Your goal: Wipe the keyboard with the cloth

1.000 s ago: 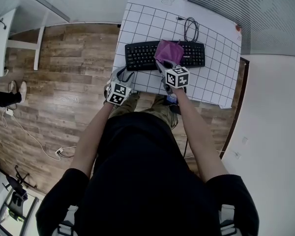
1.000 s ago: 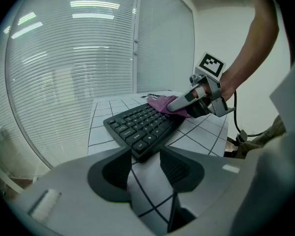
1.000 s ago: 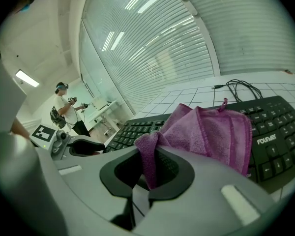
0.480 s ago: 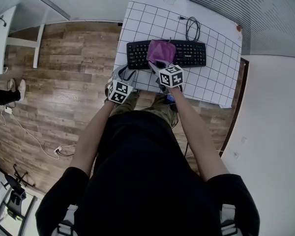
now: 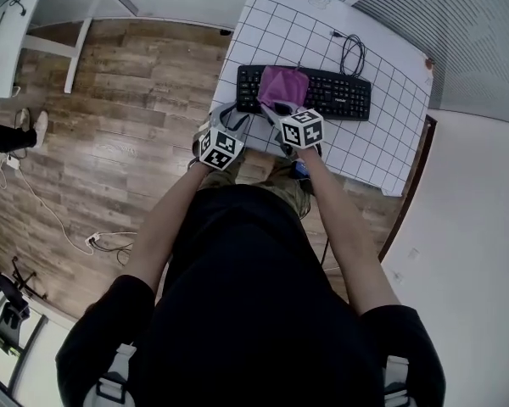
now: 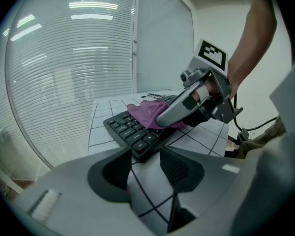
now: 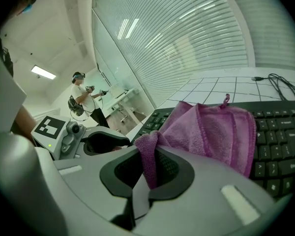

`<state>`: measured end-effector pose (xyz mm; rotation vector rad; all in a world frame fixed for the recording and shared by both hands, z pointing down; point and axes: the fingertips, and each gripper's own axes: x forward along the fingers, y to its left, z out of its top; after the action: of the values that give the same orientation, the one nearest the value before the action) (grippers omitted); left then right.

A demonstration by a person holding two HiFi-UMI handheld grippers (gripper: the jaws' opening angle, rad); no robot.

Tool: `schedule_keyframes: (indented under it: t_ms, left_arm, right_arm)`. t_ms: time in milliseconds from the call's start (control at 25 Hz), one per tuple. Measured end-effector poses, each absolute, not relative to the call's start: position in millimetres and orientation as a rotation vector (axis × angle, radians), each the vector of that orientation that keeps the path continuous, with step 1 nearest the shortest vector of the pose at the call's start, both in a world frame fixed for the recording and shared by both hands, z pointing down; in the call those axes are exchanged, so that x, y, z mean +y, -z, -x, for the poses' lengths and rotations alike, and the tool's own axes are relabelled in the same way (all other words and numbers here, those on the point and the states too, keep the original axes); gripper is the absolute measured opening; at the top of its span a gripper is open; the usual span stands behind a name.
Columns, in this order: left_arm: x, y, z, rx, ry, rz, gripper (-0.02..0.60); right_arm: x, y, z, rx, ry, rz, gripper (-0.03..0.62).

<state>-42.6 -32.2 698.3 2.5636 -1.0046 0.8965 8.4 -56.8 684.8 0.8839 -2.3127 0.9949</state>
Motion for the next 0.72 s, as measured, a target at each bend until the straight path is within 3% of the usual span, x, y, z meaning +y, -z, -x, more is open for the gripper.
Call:
schedule_keyframes:
  t_ms: [440,720]
  left_arm:
    - [-32,-698,46,-0.974,-0.878,-2.552,0.153]
    - [-28,-674,47,-0.762,-0.742,-2.552,0.163]
  right_arm:
    - [-57,-680,10,-2.335,-1.15,-0.862,0.041]
    - [-65,-589,12,-2.638,-1.172,-0.946,0.041]
